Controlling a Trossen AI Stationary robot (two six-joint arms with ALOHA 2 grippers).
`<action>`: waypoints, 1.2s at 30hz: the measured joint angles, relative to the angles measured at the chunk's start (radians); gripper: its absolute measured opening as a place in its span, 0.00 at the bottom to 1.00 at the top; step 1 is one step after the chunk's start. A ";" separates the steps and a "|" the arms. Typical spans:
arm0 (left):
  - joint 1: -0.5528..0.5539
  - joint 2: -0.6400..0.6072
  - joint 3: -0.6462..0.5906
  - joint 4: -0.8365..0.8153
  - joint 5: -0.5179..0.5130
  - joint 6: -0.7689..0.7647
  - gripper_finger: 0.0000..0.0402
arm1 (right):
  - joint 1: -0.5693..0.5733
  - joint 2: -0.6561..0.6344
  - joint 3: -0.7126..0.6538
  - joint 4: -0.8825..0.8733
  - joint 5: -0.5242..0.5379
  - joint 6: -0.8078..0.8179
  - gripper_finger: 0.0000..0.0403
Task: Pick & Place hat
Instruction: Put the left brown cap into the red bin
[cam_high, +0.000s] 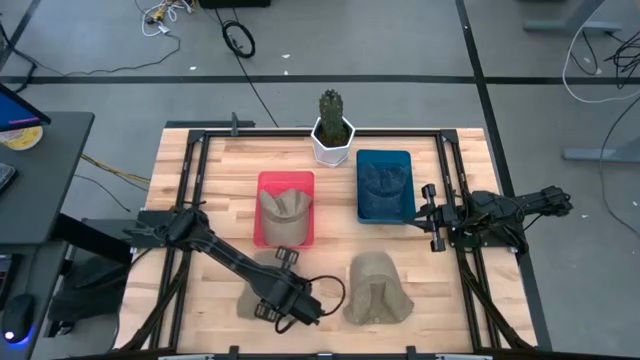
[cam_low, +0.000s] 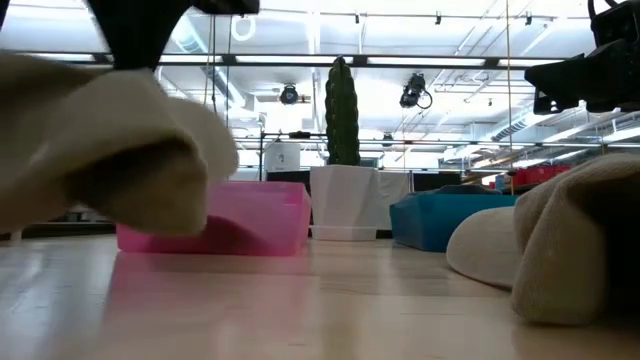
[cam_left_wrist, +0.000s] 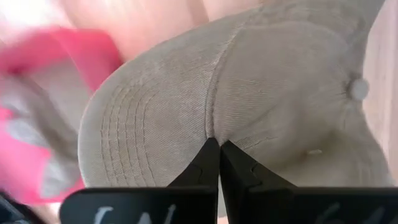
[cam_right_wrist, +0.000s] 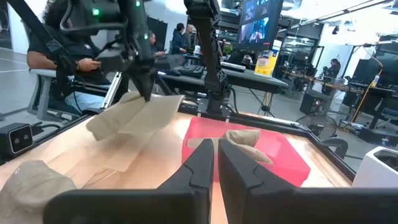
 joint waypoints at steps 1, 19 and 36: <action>0.004 -0.001 0.012 0.003 -0.016 0.020 0.01 | 0.000 0.000 0.000 0.000 0.000 0.000 0.06; 0.245 -0.175 0.084 0.002 -0.041 0.272 0.01 | 0.000 0.000 0.000 -0.001 0.001 0.000 0.06; 0.681 -0.231 -0.047 0.003 -0.005 0.625 0.00 | 0.000 0.000 0.000 0.000 0.003 0.000 0.06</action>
